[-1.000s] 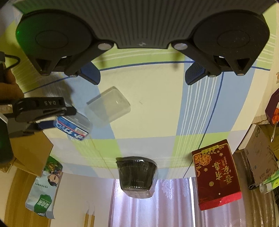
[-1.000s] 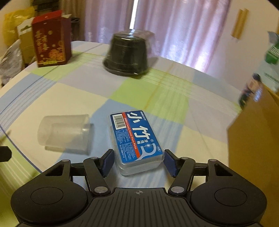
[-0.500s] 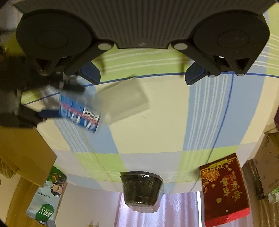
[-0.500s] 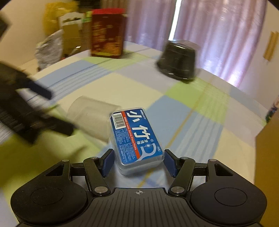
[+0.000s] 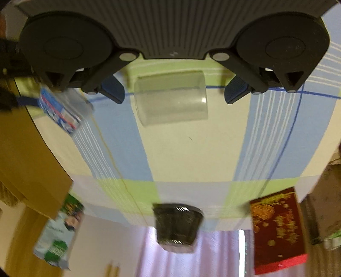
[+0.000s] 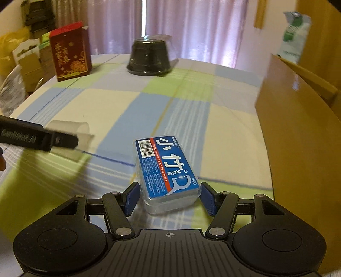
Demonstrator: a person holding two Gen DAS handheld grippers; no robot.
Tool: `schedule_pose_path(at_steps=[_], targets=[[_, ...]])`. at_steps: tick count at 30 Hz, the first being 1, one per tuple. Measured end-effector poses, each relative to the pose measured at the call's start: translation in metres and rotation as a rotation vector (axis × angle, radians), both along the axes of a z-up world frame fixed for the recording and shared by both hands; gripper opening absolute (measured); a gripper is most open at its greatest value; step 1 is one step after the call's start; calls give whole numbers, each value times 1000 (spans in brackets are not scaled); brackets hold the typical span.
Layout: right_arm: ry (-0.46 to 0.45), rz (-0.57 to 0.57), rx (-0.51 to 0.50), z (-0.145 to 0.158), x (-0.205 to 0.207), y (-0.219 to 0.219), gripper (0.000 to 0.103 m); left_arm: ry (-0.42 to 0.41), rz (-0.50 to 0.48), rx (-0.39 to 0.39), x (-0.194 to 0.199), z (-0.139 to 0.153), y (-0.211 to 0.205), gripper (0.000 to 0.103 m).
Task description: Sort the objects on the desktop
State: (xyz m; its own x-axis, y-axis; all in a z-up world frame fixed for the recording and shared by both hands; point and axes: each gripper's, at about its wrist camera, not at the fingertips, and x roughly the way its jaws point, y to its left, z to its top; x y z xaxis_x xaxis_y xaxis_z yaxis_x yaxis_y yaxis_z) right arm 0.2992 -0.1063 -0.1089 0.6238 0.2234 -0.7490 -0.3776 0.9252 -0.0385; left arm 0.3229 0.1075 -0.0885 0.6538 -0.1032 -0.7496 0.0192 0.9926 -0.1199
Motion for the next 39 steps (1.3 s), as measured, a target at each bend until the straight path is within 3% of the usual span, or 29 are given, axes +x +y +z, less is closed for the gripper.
schedule_pose_path(at_steps=[4,8,12,16,18,23,29,37,39], targets=[[-7,-28,-3,-2,-5,-6,61,-17,4,4,1,-2,-8,93],[9,-23,-1,-2,-10,-11,61,7,4,28,4,-7,-11,69],[8,-11,0,0,-13,-16,61,17,-16,37,3,-6,-8,69],[10,19,-5,1,-11,-19,62,39,-99,20,-1,0,-8,69],[14,40,-1,1,-8,-21,82,55,-143,22,-4,2,-11,69],[7,93,12,2,1,-25,82,73,-214,49,-11,0,-17,69],[-1,174,-35,3,14,-17,82,48,-196,66,-12,-1,-19,75],[24,190,-66,-1,25,-10,82,61,-171,59,-10,-3,-16,75],[16,171,-74,-1,23,-11,57,72,-169,50,-9,-5,-15,68]])
